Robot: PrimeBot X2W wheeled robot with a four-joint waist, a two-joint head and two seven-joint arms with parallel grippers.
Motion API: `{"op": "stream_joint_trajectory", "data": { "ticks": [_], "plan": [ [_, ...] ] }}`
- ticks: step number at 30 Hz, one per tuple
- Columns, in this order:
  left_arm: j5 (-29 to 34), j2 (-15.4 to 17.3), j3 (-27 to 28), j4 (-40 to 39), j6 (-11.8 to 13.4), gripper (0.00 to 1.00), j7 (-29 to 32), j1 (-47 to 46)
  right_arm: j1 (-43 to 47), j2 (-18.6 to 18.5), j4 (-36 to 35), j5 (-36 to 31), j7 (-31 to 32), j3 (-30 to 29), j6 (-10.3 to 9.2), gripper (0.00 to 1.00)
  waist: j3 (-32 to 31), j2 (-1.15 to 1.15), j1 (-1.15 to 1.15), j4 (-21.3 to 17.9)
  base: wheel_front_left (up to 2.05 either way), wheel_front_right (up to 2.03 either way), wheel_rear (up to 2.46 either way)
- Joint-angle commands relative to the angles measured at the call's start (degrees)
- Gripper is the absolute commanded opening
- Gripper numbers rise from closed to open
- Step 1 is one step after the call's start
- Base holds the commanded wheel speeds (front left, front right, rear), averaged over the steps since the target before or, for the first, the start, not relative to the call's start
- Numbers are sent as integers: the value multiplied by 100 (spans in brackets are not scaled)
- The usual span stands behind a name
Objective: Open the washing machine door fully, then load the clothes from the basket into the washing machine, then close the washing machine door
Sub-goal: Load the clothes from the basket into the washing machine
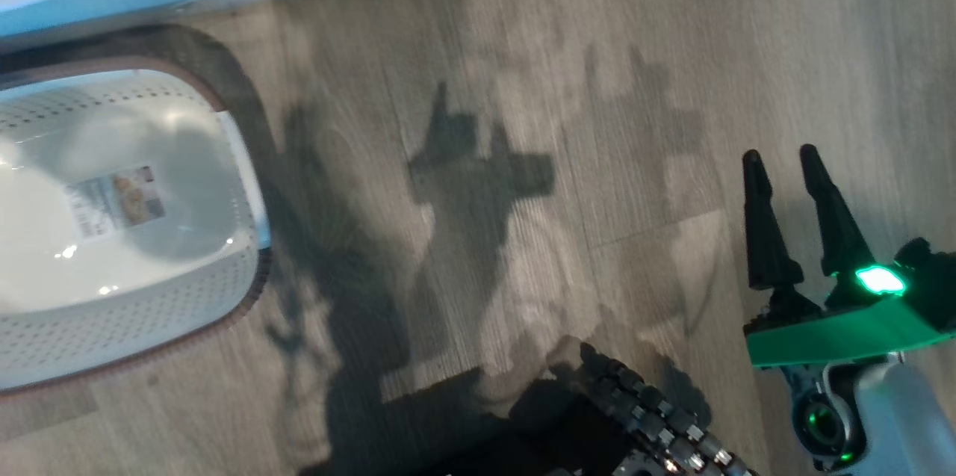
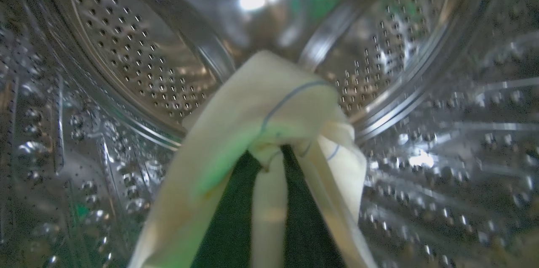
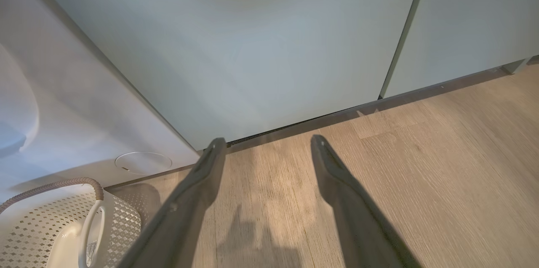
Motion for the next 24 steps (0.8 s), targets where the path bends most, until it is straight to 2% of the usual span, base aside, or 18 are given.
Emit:
{"op": "stream_joint_trajectory", "data": {
  "ticks": [1, 3, 5, 9, 14, 17, 21, 22, 23, 24],
  "plan": [
    [89, 353, 194, -164, 95, 0, -273, -303, 19, -73, -114, 67, -54, 134, -16, 100, 111, 0, -1, -115, 0, 0, 0],
    [239, 368, 211, -200, 215, 0, -786, -502, 7, -73, -111, 76, -54, 163, -16, 100, 173, 0, -1, -151, 0, 0, 0],
    [416, 370, 128, -239, 214, 0, -1310, -674, -13, -73, -102, 59, -54, 174, -16, 100, 218, 0, -1, -161, 0, 0, 0],
    [565, 274, 53, -130, 228, 0, -1727, -958, -51, -73, -109, 62, -54, 174, -16, 100, 283, 0, -1, -134, 0, 0, 0],
    [493, 143, -78, 352, 56, 0, -1622, -985, -79, -73, -105, 44, -54, 158, -16, 100, 310, 0, -1, -6, 0, 0, 0],
    [376, 71, -147, 635, -63, 0, -1239, -927, -112, -73, -115, 12, -54, 146, -16, 100, 317, 0, -1, 63, 0, 0, 0],
    [291, 6, -208, 884, -53, 0, -728, -918, -146, -73, -114, -17, -54, 112, -16, 100, 322, 0, -1, 136, 0, 0, 0],
    [295, -4, -213, 911, 3, 33, -667, -928, -155, -73, -109, -23, -54, 104, -16, 100, 322, 0, -1, 150, 0, 0, 0],
    [295, -4, -213, 911, 3, 33, -667, -928, -155, -73, -109, -23, -54, 104, -16, 100, 322, 0, -1, 150, 0, 0, 0],
    [310, -11, -240, 923, 22, 100, -621, -929, -163, -73, -103, -28, -54, 97, -16, 100, 319, 0, -1, 164, 0, 0, 0]
  ]
}}
